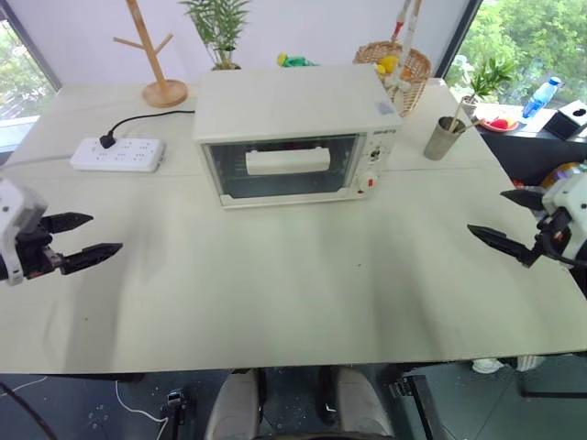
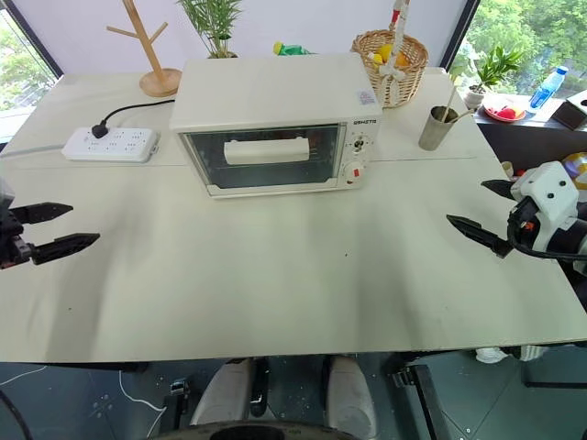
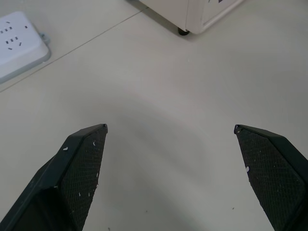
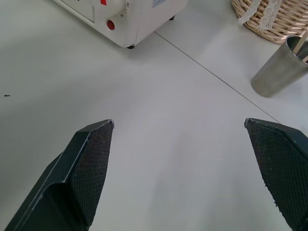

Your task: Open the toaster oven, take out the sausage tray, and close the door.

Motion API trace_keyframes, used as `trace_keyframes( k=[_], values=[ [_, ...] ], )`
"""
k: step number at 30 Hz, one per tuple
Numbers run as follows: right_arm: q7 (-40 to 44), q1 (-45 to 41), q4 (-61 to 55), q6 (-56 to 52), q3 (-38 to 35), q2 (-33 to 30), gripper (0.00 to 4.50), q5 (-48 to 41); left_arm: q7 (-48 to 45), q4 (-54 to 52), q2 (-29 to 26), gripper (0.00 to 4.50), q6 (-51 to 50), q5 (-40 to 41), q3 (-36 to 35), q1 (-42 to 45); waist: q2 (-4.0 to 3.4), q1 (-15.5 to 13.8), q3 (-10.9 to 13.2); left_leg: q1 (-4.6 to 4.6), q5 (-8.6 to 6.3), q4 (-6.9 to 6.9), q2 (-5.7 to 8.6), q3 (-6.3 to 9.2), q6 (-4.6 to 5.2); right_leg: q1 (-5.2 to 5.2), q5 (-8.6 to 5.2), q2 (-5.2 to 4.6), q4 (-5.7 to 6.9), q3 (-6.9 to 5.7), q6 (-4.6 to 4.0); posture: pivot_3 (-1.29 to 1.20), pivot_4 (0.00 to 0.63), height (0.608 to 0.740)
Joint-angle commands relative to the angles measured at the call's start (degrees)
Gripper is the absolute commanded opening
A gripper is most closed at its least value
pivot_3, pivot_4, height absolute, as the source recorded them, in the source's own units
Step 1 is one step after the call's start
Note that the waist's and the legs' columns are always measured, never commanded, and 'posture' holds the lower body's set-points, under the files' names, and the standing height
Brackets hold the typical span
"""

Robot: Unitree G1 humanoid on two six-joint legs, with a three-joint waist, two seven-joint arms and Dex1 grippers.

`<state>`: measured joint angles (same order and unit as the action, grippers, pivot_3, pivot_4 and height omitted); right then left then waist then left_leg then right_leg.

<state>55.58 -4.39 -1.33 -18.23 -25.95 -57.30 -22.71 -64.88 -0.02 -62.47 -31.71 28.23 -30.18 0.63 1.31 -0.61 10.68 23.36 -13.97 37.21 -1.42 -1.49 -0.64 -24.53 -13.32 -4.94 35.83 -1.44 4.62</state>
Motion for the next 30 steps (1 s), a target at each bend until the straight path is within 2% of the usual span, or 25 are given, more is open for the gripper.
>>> trace_keyframes(
  k=[1,22,30],
  values=[
    [-0.5,0.1,-0.5,1.1,-2.7,0.1,4.50,-0.3,-0.5,-0.3,-0.4,4.43,1.2,0.2,-0.6,0.8,0.00,0.0,0.0,0.00,0.00,0.00,0.00,0.00,0.00,0.00,0.00,0.00,0.00,0.00,0.00,0.00,0.150,0.740],
    [-0.5,0.7,-1.6,-1.8,-2.7,0.1,4.50,-2.9,-0.1,-1.1,1.1,4.43,-0.8,2.2,0.9,6.1,0.00,0.0,0.0,0.00,0.00,0.04,0.02,0.00,0.00,0.01,0.01,0.03,0.04,0.00,0.01,0.00,0.150,0.740],
    [-0.5,-3.1,-15.1,-14.8,-1.2,-0.8,4.50,-13.8,-4.5,-3.8,-0.2,4.43,-7.8,10.2,8.2,21.0,0.03,0.0,0.0,0.00,0.00,0.16,0.05,0.05,0.00,0.04,0.03,0.09,0.17,0.01,0.05,0.00,0.150,0.740]
  ],
)
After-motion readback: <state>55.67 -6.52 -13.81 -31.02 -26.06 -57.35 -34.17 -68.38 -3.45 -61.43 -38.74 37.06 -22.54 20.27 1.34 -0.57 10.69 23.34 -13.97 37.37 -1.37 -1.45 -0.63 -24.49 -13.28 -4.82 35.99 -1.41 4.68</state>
